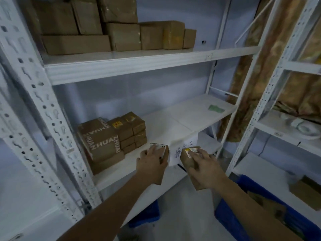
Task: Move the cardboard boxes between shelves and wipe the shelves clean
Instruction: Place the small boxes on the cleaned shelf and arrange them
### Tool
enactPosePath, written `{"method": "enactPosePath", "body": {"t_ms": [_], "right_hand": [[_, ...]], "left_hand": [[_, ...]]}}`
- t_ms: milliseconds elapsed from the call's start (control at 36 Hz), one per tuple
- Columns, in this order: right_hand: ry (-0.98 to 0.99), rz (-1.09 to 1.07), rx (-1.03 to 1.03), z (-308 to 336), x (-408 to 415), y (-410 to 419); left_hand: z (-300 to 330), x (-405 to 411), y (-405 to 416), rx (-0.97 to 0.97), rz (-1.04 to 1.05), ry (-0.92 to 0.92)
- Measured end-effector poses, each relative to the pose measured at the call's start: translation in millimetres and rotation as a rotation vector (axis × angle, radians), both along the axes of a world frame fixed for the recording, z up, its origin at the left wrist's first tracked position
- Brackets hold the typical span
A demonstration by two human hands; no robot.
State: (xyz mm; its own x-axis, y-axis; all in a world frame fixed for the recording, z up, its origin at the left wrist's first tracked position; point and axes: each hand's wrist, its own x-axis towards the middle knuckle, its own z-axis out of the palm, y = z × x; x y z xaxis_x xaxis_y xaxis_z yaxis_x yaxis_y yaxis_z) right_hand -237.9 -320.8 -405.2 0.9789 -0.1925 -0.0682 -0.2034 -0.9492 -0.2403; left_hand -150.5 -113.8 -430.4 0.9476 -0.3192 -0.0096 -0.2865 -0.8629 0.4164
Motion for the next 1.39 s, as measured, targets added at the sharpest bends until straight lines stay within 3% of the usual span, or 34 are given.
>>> {"method": "enactPosePath", "body": {"t_ms": [250,472,806,1111,1389], "right_hand": [[-0.028,0.115,0.04,-16,91,-49],[0.01,0.194,0.029,-23,174,-88],[0.01,0.356,0.075,-32,292,-124],[0.043,0.595,0.136,-65,413,-167],[0.095,0.794,0.156,-92,474,-147]], "left_hand": [[-20,71,-45,0.11,0.041,-0.077],[-32,138,-84,-0.009,0.17,-0.047],[-54,208,-129,0.097,0.253,-0.044],[-73,280,-164,0.066,0.57,-0.002],[-105,320,-165,0.037,0.756,0.014]]}}
